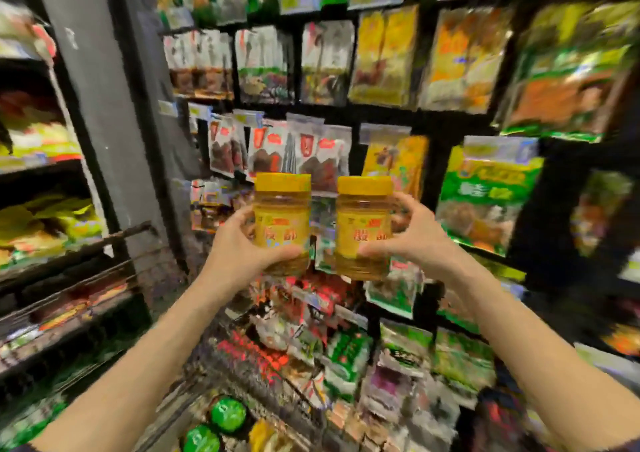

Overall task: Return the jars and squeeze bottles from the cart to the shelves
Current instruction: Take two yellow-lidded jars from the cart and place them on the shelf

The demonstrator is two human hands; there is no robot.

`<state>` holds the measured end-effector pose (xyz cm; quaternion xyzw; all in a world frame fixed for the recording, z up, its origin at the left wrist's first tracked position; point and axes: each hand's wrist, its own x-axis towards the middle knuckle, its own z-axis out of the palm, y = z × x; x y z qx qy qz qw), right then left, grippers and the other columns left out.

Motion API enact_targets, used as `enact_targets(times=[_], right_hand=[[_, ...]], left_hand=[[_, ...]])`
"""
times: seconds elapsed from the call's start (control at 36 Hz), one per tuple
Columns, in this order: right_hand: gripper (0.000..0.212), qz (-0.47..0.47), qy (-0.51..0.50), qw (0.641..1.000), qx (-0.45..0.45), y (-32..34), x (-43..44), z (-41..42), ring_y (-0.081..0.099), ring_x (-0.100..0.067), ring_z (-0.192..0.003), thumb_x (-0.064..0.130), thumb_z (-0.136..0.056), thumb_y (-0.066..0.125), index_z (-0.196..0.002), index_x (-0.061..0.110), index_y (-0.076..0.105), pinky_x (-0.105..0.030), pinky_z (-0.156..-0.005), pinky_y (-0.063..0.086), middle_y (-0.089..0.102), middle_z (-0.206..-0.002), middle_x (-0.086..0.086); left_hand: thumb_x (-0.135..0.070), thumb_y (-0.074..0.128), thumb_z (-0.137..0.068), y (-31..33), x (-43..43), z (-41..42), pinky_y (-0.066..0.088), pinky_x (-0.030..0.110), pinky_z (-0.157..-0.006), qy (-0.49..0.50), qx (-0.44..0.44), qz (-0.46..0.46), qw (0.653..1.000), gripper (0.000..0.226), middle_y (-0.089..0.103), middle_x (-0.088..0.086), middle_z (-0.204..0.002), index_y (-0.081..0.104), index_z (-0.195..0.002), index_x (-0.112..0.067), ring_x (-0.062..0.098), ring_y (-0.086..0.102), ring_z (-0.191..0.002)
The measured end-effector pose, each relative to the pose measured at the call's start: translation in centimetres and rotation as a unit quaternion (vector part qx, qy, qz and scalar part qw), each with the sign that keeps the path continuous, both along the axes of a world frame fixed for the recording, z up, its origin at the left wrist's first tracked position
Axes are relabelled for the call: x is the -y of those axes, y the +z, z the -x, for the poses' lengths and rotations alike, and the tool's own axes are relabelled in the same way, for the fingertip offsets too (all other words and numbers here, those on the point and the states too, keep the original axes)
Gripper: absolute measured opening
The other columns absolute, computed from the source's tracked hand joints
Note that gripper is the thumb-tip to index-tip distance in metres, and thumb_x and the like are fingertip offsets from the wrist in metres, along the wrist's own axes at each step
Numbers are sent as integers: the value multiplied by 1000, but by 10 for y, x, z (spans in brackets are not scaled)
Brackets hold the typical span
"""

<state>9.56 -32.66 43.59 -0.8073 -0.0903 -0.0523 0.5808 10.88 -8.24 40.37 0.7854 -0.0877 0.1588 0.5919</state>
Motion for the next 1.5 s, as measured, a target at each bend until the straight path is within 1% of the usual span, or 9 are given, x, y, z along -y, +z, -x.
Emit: enact_targets(times=[0.08, 0.25, 0.36, 0.5, 0.58, 0.67, 1.14, 1.31, 1.5], right_hand=[[122, 9, -70, 997, 25, 11, 40, 42, 65, -21, -105, 43, -24, 92, -132, 19, 41, -41, -90, 54, 64, -119, -9], [79, 24, -187, 980, 55, 25, 114, 125, 68, -15, -95, 14, -46, 89, -113, 25, 49, -33, -82, 58, 67, -110, -7], [69, 29, -283, 956, 77, 32, 170, 195, 60, 1, -89, 6, -55, 87, -100, 34, 44, -10, -69, 54, 63, -103, 7], [78, 40, -375, 922, 89, 38, 234, 278, 62, -4, -101, 20, -52, 90, -114, 34, 45, -17, -73, 56, 63, -107, 10], [100, 51, -427, 899, 79, 37, 274, 324, 65, -20, -104, 41, -37, 92, -125, 29, 45, -42, -84, 57, 66, -114, -4], [82, 60, -468, 878, 85, 38, 312, 368, 70, -20, -92, 27, -42, 92, -111, 39, 48, -40, -81, 58, 70, -106, -8], [92, 99, -526, 838, 101, 42, 512, 509, 67, -19, -99, 14, -48, 91, -127, 25, 43, -38, -85, 56, 67, -112, -7], [99, 97, -507, 849, 113, 38, 569, 494, 65, -18, -104, 29, -42, 89, -130, 23, 44, -38, -85, 57, 64, -119, -2], [99, 94, -475, 866, 127, 34, 638, 445, 65, -12, -102, 22, -48, 91, -134, 19, 43, -26, -80, 57, 63, -117, 2]], left_hand=[[-21, 90, -52, 14, 42, 9, 51, 17, -84, -75, 7, 1, 997, 80, 64, -4, -105, 49, -120, -16, -1, 63, -89], [-17, 85, -62, 34, 139, 44, 41, 19, -86, -183, 35, -10, 982, 88, 51, -5, -110, 40, -137, -10, 12, 50, -110], [-13, 85, -61, 46, 215, 77, 45, 27, -87, -293, 27, -6, 956, 79, 61, -2, -111, 45, -128, -19, 12, 58, -97], [-30, 88, -43, 51, 307, 118, 54, 33, -85, -391, 29, -2, 920, 81, 67, -7, -100, 53, -116, -20, 13, 66, -96], [-20, 89, -52, 50, 359, 147, 54, 25, -82, -436, 48, -5, 899, 65, 66, -12, -99, 53, -105, -30, 4, 65, -92], [-18, 88, -55, 50, 411, 180, 52, 18, -79, -474, 60, -3, 879, 67, 64, -15, -101, 51, -111, -28, -1, 63, -94], [-18, 87, -60, 47, 645, 305, 45, 0, -61, -519, 55, 15, 853, 72, 56, -23, -96, 41, -115, -28, -19, 53, -79], [-26, 90, -54, 46, 696, 290, 54, 34, -89, -511, 46, 1, 858, 92, 64, -3, -118, 43, -133, -18, 9, 64, -103], [-21, 90, -53, 47, 751, 255, 53, 27, -85, -472, 55, 4, 880, 91, 64, -6, -109, 43, -131, -17, 5, 63, -97]])
